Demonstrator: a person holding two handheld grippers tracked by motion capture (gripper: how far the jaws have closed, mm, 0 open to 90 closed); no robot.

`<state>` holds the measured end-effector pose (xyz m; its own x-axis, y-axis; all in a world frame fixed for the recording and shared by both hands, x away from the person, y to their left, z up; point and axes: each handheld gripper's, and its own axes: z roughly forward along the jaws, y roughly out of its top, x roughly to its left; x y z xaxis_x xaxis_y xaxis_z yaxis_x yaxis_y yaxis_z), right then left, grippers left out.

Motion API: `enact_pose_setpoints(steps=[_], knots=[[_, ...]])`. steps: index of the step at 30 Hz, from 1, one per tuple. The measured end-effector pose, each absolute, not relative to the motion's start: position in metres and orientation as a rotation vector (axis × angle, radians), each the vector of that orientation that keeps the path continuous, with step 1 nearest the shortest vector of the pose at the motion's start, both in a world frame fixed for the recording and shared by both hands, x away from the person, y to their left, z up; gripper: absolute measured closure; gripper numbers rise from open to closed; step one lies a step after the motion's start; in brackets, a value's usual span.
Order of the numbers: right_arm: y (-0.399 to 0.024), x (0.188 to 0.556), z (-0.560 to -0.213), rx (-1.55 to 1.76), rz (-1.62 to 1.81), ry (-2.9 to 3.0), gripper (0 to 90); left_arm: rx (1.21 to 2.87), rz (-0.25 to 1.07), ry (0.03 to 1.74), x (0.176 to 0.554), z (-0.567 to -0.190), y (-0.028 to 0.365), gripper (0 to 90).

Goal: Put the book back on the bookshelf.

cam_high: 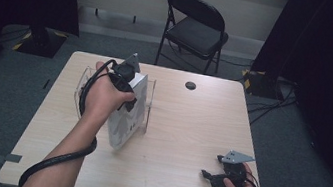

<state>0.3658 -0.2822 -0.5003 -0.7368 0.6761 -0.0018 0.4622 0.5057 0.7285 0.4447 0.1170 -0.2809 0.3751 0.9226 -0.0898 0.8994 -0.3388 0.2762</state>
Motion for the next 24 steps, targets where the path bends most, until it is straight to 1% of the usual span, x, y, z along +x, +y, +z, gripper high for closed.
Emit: enact_pose_setpoints(steps=[4,7,14,24], knots=[[-0.282,0.366,-0.500,0.958,1.065,2.465,10.9,2.368,0.138,1.610,0.448,-0.279,0.117,52.9],[-0.282,0.366,-0.500,0.959,1.065,2.465,10.9,2.343,0.128,1.626,0.451,-0.279,0.117,52.9],[-0.282,0.366,-0.500,0.959,1.065,2.465,10.9,2.310,0.164,1.638,0.455,-0.279,0.114,52.9],[-0.282,0.366,-0.500,0.958,1.065,2.465,10.9,2.294,0.146,1.655,0.461,-0.282,0.114,52.9]])
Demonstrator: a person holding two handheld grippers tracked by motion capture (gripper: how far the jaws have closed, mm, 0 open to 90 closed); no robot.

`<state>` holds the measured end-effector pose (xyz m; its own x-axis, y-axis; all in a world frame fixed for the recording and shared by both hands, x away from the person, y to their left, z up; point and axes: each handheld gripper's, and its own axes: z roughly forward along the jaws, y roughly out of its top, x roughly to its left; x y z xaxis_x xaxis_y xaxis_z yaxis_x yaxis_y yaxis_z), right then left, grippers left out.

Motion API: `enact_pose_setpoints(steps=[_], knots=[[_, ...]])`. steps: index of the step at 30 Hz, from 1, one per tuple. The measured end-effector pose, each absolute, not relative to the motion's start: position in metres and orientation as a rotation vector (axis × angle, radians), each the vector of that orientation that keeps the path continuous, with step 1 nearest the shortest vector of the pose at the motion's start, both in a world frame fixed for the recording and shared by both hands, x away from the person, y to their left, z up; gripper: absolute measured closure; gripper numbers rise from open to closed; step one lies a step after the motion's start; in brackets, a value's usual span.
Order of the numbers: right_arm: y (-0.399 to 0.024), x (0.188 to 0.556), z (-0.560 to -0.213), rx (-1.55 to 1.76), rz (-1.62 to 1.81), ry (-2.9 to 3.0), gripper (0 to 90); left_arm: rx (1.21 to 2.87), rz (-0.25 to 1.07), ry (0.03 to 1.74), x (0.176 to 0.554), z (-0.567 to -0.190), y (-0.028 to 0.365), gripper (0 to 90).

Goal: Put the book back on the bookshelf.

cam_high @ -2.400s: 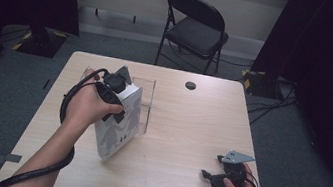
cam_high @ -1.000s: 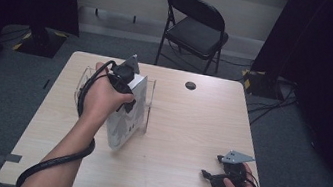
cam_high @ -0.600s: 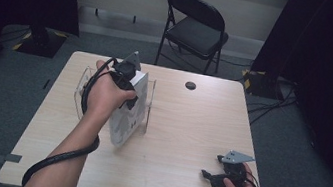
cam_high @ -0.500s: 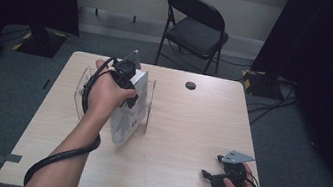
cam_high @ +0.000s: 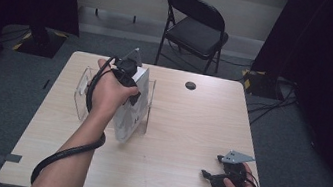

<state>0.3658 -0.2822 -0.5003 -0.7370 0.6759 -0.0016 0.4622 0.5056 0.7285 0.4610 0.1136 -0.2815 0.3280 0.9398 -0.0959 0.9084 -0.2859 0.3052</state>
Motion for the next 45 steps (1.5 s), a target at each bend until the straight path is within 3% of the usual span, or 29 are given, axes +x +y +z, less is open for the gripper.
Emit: enact_pose_setpoints(steps=[45], knots=[[-0.282,0.366,-0.500,0.957,1.065,2.465,10.9,2.261,0.159,1.730,0.487,-0.287,0.106,52.9]])
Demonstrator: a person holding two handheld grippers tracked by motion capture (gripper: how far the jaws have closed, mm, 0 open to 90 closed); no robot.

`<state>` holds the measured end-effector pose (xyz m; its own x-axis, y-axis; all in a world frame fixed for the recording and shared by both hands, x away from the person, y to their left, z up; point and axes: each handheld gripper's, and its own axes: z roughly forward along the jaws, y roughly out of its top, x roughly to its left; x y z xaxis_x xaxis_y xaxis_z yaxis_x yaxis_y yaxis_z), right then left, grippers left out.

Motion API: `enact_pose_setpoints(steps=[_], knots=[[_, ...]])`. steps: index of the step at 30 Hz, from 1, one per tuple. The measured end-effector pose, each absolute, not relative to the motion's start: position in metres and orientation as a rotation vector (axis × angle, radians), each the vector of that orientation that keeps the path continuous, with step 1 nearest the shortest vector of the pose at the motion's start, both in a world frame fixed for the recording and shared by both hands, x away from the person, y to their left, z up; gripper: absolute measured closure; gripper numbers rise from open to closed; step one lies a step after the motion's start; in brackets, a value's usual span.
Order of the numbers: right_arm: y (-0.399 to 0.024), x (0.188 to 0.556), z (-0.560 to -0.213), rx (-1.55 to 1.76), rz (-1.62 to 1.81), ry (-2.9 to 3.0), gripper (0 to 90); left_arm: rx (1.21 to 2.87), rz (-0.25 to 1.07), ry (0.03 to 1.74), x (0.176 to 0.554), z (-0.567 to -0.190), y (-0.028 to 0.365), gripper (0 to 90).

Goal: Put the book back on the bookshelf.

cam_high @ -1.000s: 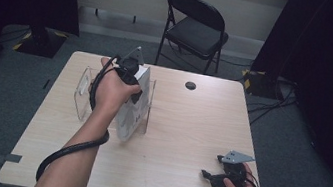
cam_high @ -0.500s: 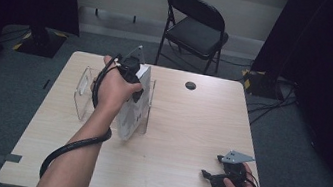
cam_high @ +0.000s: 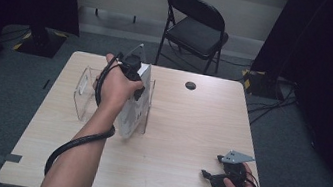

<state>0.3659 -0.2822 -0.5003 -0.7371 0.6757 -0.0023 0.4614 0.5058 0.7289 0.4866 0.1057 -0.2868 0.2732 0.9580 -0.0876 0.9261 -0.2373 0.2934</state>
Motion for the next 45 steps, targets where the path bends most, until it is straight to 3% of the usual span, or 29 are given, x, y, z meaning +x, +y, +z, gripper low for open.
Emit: enact_pose_setpoints(steps=[45], knots=[[-0.282,0.366,-0.500,0.961,1.065,2.466,10.9,2.228,0.208,1.805,0.502,-0.298,0.096,52.9]])
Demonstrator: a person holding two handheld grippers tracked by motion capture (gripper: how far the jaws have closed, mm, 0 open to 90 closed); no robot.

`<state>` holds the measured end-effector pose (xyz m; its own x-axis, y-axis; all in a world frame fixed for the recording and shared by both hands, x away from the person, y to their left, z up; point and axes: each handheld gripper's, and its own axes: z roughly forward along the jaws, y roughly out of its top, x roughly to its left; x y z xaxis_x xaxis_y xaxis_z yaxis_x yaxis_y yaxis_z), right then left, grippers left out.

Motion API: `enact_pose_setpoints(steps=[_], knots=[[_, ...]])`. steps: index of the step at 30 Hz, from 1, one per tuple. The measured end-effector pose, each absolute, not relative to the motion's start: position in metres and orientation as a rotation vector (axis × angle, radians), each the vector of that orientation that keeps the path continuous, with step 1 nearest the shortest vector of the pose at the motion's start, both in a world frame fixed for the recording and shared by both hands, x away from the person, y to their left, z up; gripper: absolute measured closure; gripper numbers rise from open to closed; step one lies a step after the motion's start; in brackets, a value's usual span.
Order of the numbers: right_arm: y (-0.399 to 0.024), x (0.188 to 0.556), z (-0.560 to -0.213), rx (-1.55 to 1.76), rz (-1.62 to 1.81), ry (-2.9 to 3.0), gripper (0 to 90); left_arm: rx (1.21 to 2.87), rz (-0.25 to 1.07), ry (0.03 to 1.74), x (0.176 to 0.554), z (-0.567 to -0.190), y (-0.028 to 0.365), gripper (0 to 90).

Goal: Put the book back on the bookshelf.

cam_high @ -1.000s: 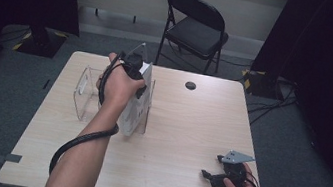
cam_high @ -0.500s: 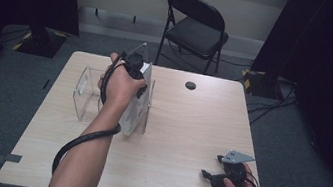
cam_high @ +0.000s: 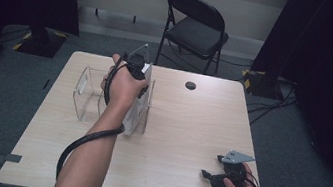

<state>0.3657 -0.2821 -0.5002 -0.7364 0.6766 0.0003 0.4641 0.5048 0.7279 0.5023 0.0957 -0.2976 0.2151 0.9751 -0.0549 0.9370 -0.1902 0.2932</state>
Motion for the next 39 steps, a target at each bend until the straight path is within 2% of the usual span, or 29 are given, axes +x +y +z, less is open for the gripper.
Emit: enact_pose_setpoints(steps=[39], knots=[[-0.2822,0.3659,-0.5003,0.958,1.065,2.466,10.9,2.176,0.219,1.852,0.5123,-0.3063,0.0958,52.8]])
